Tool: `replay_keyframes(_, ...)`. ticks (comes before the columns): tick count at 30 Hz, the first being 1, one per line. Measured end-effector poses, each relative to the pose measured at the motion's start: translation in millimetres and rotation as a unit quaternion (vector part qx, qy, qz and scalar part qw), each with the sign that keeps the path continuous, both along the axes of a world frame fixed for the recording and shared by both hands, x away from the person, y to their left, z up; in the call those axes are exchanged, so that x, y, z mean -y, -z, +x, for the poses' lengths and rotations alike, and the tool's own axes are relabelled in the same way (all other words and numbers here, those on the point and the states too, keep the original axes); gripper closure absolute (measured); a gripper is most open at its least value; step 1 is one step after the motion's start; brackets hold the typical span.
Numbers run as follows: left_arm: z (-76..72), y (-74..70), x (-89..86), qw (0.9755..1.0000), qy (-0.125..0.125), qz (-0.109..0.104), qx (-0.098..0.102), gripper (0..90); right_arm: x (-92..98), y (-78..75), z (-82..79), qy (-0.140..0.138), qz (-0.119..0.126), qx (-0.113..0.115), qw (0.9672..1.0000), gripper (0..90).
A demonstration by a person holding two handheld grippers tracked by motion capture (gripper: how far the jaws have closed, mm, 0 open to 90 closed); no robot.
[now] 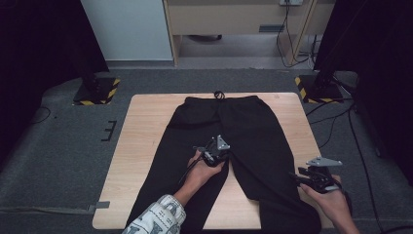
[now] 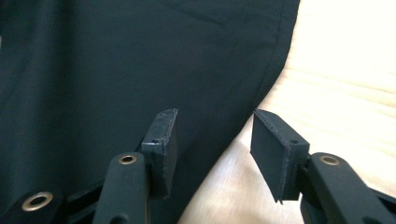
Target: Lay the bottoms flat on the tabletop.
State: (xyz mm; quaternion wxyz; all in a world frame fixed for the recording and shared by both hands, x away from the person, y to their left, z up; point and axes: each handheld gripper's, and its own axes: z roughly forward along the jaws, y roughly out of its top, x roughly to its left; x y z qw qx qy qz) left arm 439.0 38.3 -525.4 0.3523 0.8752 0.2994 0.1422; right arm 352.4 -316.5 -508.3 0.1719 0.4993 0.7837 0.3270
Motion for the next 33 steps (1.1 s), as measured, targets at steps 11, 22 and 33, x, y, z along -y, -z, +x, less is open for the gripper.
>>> replay_keyframes(11,-1.0,2.3,-4.0,0.9997,-0.017,-0.016,-0.002,81.9,4.1,16.7,45.8,0.032,0.02,-0.006,0.9993,49.6)
replay_keyframes(22,-2.2,2.5,-2.4,0.9997,-0.021,-0.014,0.002,82.3,22.7,8.7,51.8,0.047,-0.001,-0.002,0.9989,78.3)
replay_keyframes(33,-2.1,2.8,-1.6,0.9997,-0.021,-0.014,0.002,82.3,-6.3,12.8,56.8,0.023,-0.006,-0.005,0.9997,67.8)
